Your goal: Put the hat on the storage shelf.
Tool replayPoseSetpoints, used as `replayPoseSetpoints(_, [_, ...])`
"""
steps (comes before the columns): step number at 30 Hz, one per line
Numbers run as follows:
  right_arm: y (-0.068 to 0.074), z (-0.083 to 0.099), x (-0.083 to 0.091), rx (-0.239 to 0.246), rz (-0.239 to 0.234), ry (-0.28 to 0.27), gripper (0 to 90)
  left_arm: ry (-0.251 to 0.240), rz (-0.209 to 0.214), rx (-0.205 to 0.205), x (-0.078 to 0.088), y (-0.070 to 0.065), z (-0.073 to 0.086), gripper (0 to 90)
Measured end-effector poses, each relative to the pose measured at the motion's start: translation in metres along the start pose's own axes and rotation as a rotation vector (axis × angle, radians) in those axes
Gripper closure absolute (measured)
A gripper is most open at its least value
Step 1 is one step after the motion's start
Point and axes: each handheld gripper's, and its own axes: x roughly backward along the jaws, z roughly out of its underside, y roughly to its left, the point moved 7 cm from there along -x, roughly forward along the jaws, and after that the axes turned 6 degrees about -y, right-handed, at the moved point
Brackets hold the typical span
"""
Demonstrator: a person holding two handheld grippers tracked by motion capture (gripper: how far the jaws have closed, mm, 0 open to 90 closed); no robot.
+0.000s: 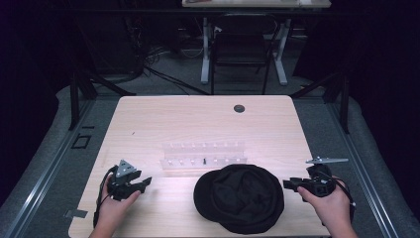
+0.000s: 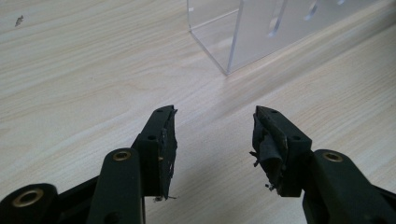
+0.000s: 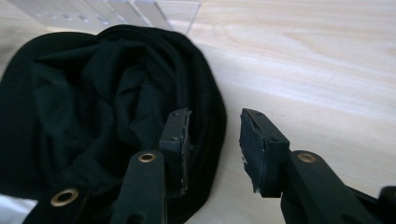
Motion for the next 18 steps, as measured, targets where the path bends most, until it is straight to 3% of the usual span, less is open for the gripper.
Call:
replayPoseSetpoints(6, [0.008,0.003,-0.004,-0.054,-0.070,0.070,63.1,0.000,-0.002,-0.004,0.000,-0.001,0.000,50.0])
replayPoseSetpoints(8, [0.009,0.003,-0.006,-0.055,-0.069,0.078,63.3,0.001,-0.002,-0.005,0.000,-0.001,0.000,50.0])
replayPoseSetpoints(10, [0.006,0.007,-0.012,-0.036,-0.037,0.117,64.7,0.003,-0.002,-0.004,0.000,0.000,0.000,50.2])
replayPoseSetpoints(15, [0.004,0.011,-0.021,-0.048,-0.028,0.151,66.8,0.004,-0.002,-0.003,0.000,0.000,0.000,50.6])
replayPoseSetpoints(18, [0.002,0.013,-0.027,-0.048,-0.023,0.194,73.7,0.004,-0.002,-0.005,-0.001,-0.001,0.001,50.7])
